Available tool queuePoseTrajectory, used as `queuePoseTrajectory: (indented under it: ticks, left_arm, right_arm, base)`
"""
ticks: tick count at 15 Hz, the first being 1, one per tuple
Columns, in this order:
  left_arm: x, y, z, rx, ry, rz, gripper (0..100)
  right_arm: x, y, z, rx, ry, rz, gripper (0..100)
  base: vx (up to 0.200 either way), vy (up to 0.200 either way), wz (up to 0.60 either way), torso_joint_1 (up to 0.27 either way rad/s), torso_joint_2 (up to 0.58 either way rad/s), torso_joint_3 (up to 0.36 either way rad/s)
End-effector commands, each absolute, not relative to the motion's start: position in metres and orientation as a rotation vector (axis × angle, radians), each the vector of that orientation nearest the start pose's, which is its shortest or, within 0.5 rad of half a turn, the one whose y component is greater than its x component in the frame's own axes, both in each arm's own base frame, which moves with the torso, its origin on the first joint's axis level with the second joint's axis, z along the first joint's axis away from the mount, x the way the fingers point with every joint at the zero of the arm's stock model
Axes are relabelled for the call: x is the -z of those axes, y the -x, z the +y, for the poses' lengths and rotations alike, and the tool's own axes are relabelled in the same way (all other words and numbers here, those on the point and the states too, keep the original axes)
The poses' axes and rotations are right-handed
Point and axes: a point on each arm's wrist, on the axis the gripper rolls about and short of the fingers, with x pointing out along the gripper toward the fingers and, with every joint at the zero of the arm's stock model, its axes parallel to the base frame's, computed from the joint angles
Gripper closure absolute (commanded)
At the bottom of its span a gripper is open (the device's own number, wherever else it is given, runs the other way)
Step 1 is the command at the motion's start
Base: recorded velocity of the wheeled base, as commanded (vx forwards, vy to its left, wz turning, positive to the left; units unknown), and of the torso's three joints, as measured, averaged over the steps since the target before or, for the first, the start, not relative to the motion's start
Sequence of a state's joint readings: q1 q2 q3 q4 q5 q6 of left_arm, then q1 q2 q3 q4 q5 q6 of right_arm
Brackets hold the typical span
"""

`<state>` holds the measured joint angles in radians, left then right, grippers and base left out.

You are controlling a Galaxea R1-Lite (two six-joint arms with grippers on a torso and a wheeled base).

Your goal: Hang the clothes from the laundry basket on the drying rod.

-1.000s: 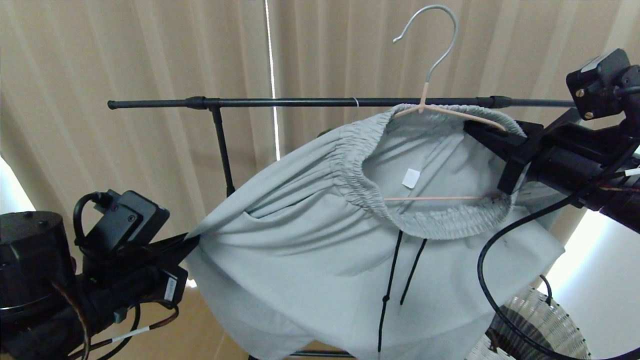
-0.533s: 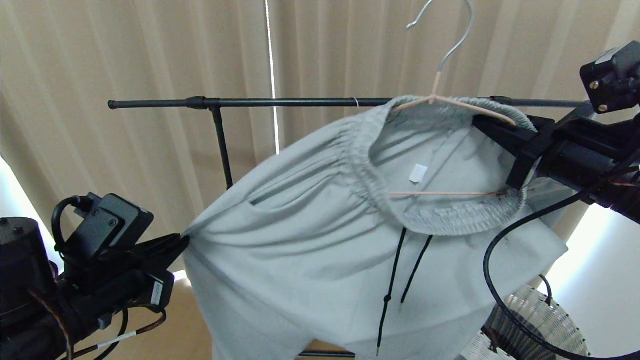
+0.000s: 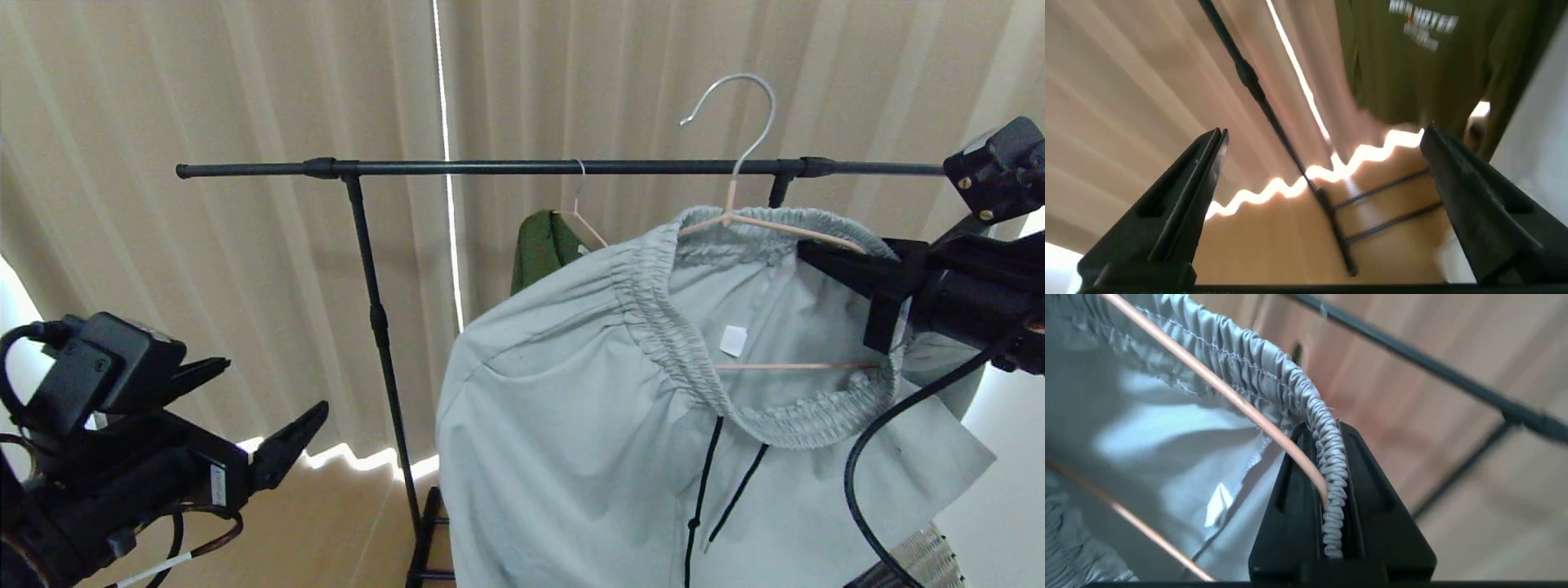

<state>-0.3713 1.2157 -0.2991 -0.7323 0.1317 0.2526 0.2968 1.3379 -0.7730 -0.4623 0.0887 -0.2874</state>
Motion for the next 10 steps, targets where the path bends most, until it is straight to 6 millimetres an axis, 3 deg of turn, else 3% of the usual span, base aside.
queuePoseTrajectory:
  ticks: [1,4,10]
  left_arm:
    - [-0.179,-0.136,-0.05,0.249,-0.216,0.086,0]
    - [-0.175,-0.114,-0.041,0.242,-0.12,0.087,0]
    - [-0.171,-0.1,-0.033,0.223,-0.115,0.157,0]
  right_arm:
    - [-0.256,-0.2,0.053,-0.35,0.295,0.065,100]
    - [-0.25,-0.186,0.037,-0.262,0.302,0.159,100]
    - [-0.241,-0.168,0.017,-0.052,0.322,0.303,100]
  base:
    - [0.0,0.0,0.0,0.0,0.0,0.0]
    - [0.0,0.0,0.0,0.0,0.0,0.0]
    - [0.0,0.0,0.0,0.0,0.0,0.0]
